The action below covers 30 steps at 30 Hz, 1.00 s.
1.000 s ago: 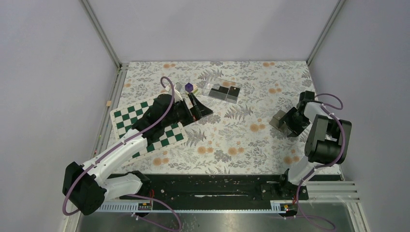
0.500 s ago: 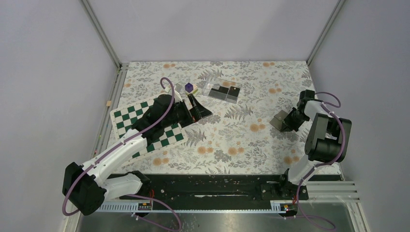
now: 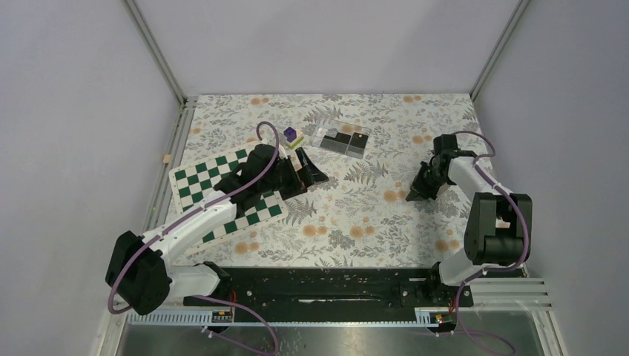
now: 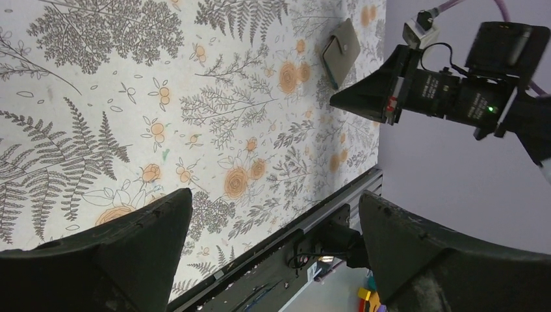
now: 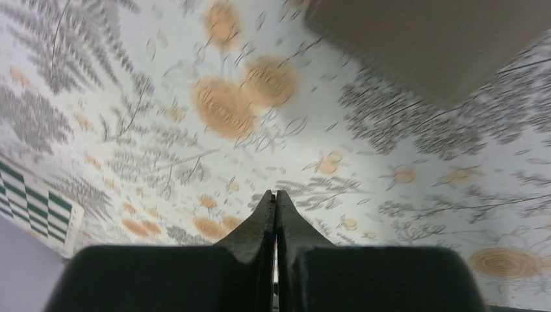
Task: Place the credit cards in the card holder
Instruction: Move the card holder to the center of the board.
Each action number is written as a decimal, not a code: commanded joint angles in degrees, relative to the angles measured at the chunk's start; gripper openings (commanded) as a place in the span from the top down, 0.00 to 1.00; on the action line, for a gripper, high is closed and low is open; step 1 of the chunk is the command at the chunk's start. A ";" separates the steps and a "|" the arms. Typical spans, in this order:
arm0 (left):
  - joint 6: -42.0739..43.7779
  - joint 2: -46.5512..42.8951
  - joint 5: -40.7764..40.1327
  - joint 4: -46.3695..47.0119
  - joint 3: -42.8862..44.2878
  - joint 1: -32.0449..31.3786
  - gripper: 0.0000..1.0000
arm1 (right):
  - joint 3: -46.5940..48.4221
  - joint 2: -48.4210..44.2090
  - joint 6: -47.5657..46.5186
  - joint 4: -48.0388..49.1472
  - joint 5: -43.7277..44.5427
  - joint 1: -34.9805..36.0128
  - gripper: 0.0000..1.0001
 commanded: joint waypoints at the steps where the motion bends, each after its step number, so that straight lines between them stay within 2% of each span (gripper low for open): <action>1: -1.22 2.58 2.91 2.56 1.35 0.00 0.01 | -2.88 -5.52 -0.56 -3.25 -4.96 3.38 1.00; 5: -1.96 6.40 5.52 3.67 1.73 -0.53 0.01 | -5.22 -9.67 -1.26 -4.02 -5.80 3.56 1.00; 7: -2.04 8.22 6.42 3.67 2.21 -0.98 0.01 | -4.66 -10.47 -2.24 -5.18 -3.01 3.63 1.00; 8: -2.06 9.21 7.03 3.69 2.54 -1.16 0.01 | -3.87 -10.60 -2.49 -5.65 -1.03 3.64 0.89; 9: -2.03 10.25 7.75 3.67 2.91 -1.37 0.01 | -2.73 -10.48 -2.90 -6.30 0.89 3.62 0.72; 11: -1.58 11.40 8.43 3.70 3.56 -1.82 0.01 | 0.24 -9.71 -2.65 -7.74 4.92 3.57 0.45; 13: -1.40 11.60 8.53 3.72 3.85 -2.20 0.01 | 3.86 -8.29 -1.84 -8.44 8.40 2.96 0.29; 16: -0.77 11.00 8.52 3.63 3.90 -2.35 0.01 | 7.97 -4.84 0.66 -9.25 12.85 0.00 0.14; 21: 0.60 9.80 7.93 2.03 4.90 -2.31 0.01 | 17.11 5.31 1.58 -13.63 14.90 -8.07 0.12; 22: 0.75 9.65 7.90 2.01 4.99 -2.31 0.01 | 19.49 7.33 0.87 -15.39 16.86 -8.35 0.11; 23: 0.91 9.50 8.03 2.02 5.07 -2.34 0.01 | 21.96 9.61 0.06 -17.14 19.12 -8.40 0.03; 24: 1.01 9.47 8.07 2.05 5.17 -2.29 0.01 | 24.13 11.80 -0.56 -18.69 20.64 -8.45 0.01; 30: 2.07 9.76 9.16 2.02 5.77 -2.29 0.01 | 34.15 24.20 -3.05 -24.09 22.08 -8.58 0.00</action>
